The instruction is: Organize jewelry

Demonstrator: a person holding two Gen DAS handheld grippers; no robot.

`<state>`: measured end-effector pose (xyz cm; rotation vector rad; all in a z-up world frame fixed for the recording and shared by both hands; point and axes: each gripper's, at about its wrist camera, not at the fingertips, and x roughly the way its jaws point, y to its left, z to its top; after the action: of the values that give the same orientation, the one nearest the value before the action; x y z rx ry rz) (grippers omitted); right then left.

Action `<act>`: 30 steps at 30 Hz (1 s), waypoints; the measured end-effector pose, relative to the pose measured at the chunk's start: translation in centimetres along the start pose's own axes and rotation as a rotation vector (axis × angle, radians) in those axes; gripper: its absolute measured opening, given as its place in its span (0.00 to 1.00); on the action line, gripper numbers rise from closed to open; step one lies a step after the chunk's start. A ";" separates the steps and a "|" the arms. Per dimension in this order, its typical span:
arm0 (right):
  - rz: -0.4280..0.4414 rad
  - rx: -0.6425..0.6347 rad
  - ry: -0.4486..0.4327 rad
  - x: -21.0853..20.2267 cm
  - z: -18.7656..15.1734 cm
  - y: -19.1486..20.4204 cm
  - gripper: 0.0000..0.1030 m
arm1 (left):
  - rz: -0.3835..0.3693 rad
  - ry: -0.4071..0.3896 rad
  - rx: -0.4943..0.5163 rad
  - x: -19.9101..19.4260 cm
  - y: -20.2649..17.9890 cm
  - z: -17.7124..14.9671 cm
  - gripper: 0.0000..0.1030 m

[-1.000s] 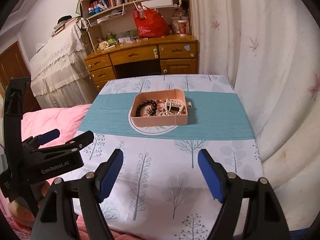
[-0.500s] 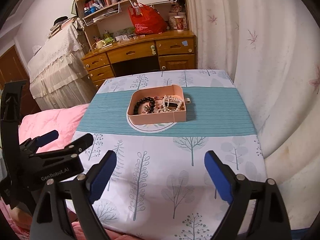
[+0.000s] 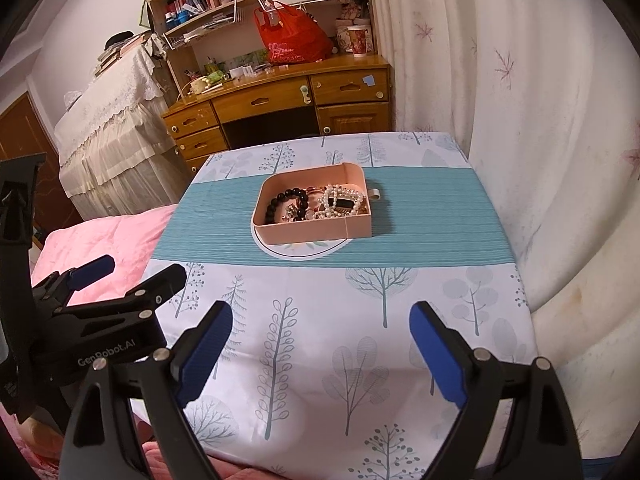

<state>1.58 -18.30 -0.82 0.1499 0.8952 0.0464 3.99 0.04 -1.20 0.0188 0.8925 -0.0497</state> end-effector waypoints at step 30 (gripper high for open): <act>-0.010 0.001 0.015 1.1 0.1 0.5 0.89 | -0.018 0.023 -0.009 0.7 1.1 0.0 0.99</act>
<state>2.36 -17.69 -1.52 0.1459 0.9109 0.0382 4.49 1.09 -1.81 0.0030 0.9162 -0.0623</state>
